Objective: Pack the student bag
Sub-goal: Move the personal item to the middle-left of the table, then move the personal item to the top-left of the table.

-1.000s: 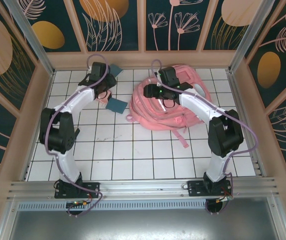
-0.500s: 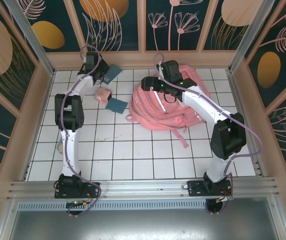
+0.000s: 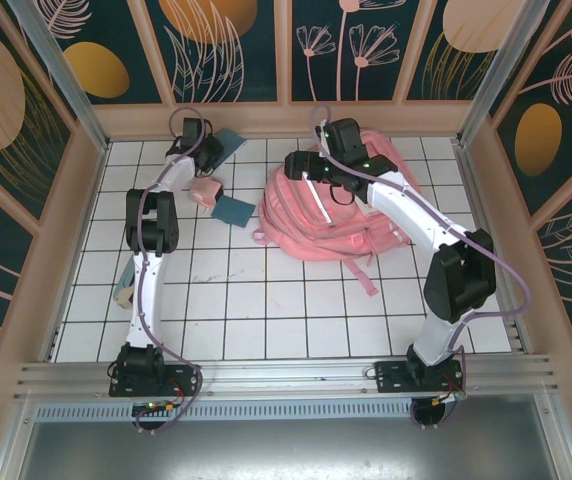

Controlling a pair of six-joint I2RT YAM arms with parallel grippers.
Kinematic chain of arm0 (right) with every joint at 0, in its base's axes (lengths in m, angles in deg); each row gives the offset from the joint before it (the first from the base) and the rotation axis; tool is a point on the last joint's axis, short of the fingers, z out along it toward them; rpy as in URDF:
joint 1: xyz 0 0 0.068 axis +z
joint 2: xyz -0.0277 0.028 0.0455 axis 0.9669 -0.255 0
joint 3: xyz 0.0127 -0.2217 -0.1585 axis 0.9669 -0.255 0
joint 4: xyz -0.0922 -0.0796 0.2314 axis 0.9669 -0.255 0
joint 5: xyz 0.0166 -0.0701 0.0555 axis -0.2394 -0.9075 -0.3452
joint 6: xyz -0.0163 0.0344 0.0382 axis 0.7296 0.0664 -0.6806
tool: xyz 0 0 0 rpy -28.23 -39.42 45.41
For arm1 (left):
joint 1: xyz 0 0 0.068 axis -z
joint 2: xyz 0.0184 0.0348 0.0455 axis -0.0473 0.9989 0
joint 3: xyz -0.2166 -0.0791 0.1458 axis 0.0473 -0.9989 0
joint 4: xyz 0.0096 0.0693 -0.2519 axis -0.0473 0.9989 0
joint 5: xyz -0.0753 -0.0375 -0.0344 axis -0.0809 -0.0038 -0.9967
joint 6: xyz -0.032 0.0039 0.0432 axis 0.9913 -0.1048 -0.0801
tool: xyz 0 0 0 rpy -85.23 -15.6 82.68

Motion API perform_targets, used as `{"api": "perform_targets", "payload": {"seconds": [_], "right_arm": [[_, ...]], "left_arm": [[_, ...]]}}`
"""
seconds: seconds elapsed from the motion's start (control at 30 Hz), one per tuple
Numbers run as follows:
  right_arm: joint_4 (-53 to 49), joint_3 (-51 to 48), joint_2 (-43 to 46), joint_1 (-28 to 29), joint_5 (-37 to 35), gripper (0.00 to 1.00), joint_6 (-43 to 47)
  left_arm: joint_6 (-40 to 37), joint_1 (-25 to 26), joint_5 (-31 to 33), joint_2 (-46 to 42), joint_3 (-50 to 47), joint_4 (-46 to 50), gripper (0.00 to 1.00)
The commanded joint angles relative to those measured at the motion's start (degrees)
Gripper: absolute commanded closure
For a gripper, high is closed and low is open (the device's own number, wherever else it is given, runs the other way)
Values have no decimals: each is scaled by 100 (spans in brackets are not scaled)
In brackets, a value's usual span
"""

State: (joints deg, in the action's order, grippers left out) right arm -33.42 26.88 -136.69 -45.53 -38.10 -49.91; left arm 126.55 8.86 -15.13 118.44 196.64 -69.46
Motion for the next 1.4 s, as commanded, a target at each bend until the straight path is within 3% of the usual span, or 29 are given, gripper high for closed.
{"api": "perform_targets", "payload": {"seconds": [0.0,0.13,0.47,0.7,0.87,1.13,1.37], "right_arm": [[-18,-78,216,37,21,1,36],[28,-102,181,37,108,1,52],[255,34,-167,133,408,1,53],[332,481,-675,487,570,1,53],[316,1015,-1241,804,734,5,88],[432,1918,-2380,1165,1028,38,142],[500,2847,-3467,1185,1175,47,136]], "left_arm": [[12,-53,339,-82,-215,873,95],[-25,-53,388,-505,-956,1082,100],[614,-2,-129,-3193,-5647,-722,100],[454,97,-83,-4543,-7548,-969,99],[-157,68,273,-5014,-7565,-508,91],[-355,-97,510,-5859,-7422,-6,59],[-77,-132,634,-6085,-8019,-106,56]]}}
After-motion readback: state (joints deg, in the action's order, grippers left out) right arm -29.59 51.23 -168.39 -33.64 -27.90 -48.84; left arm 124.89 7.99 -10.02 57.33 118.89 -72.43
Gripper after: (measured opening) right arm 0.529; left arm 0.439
